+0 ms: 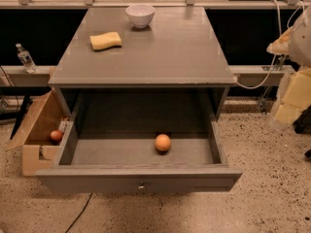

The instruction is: Pick orange from top drawer and place on counter

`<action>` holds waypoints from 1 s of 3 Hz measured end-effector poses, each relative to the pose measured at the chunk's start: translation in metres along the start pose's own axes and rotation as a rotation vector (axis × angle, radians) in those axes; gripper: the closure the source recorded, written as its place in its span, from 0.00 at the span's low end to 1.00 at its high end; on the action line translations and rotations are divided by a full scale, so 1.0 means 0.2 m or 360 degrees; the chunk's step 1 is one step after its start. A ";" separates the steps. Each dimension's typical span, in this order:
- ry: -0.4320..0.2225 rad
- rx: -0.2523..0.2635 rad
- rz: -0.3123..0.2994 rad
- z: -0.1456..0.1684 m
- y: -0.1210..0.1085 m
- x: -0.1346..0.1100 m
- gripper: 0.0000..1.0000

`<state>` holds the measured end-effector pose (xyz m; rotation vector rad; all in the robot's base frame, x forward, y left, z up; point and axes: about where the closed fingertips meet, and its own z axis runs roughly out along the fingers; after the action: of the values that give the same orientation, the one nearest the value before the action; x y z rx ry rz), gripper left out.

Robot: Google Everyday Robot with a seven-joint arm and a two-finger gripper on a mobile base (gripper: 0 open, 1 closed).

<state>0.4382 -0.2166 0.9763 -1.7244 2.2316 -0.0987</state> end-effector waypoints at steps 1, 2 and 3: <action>0.0000 0.0000 0.0000 0.00 0.00 0.00 0.00; -0.0112 -0.0077 0.0062 0.10 0.03 -0.05 0.00; -0.0317 -0.0229 0.0154 0.30 0.08 -0.16 0.00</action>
Offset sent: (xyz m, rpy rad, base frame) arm 0.0132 0.0510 -0.0683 0.3249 0.1420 -0.0336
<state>0.4475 -0.1734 0.9221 -1.6136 2.2153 0.2505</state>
